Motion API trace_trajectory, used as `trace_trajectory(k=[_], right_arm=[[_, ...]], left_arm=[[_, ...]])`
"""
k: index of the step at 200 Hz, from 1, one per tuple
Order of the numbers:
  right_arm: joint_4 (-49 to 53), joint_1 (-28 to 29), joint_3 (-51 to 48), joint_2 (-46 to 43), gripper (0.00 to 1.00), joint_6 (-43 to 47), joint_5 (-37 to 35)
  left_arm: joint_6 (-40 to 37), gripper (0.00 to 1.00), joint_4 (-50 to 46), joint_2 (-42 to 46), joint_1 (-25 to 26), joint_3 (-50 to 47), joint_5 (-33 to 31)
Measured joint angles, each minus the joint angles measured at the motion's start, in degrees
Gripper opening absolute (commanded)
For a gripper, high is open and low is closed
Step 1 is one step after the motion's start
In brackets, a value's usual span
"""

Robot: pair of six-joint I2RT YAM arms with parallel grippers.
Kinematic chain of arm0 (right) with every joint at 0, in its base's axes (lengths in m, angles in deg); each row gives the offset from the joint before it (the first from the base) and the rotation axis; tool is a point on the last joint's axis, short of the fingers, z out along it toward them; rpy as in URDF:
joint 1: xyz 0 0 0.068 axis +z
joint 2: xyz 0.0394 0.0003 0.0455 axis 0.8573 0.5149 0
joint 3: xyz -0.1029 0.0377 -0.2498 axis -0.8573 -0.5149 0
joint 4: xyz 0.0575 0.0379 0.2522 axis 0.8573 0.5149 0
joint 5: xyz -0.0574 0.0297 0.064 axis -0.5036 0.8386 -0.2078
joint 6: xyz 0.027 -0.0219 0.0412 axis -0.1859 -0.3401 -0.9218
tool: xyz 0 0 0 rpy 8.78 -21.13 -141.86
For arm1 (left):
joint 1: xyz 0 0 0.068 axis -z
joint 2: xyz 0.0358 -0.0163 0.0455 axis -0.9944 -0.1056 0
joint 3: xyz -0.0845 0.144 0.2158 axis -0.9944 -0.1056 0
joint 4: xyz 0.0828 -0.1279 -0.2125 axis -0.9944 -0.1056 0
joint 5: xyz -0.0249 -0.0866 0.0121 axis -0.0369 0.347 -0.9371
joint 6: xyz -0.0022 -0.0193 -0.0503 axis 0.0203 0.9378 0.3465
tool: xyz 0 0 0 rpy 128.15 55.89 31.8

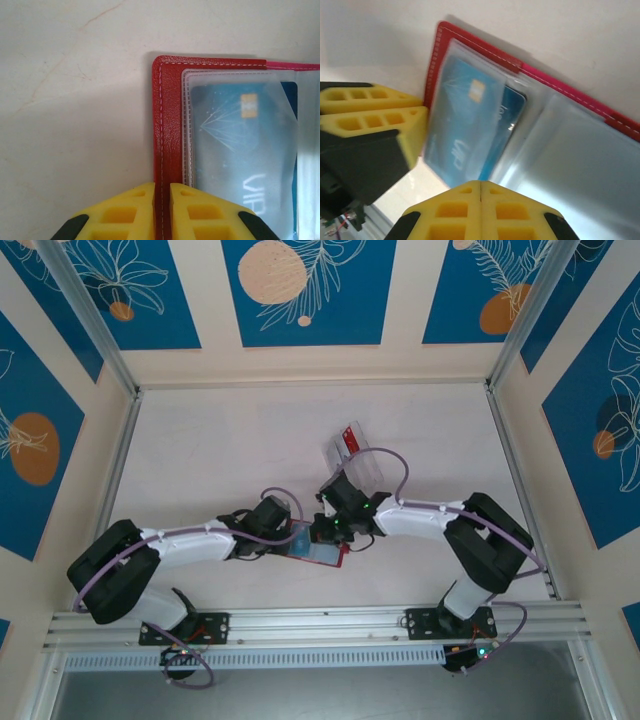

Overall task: Put the credit cards into the card holder
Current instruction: Insert the credit card into the card slot.

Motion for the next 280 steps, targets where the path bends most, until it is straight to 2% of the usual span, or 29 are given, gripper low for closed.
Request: trace_trajectory(k=[57,145,197,246,280], right_arm=[[1.4,1.9,1.5,4.7,0.00,-0.1,-0.5],[3.4,2.1,3.6,5.9,0.02,-0.3,-0.4],[3.8,-1.6,5.6,7.4,0.02,4.4,1.2],[4.0,-3.4,9.3,10.0,0.02,8.9,2.6],[9.0,-3.4,11.3,7.1,0.08,11.9,-1.3]], left_arm=[[0.0,0.14,0.7,0.5,0.0,-0.6,0.0],[0.3,0.12,1.2,0.8,0.0,-1.1,-0.2],[4.9,0.12,4.0,4.2,0.9,-5.1,-1.3],[6.5,0.13,2.3,6.5,1.7,-6.3,-1.5],[6.5,0.13,1.4,6.8,1.8,-6.3,-1.7]])
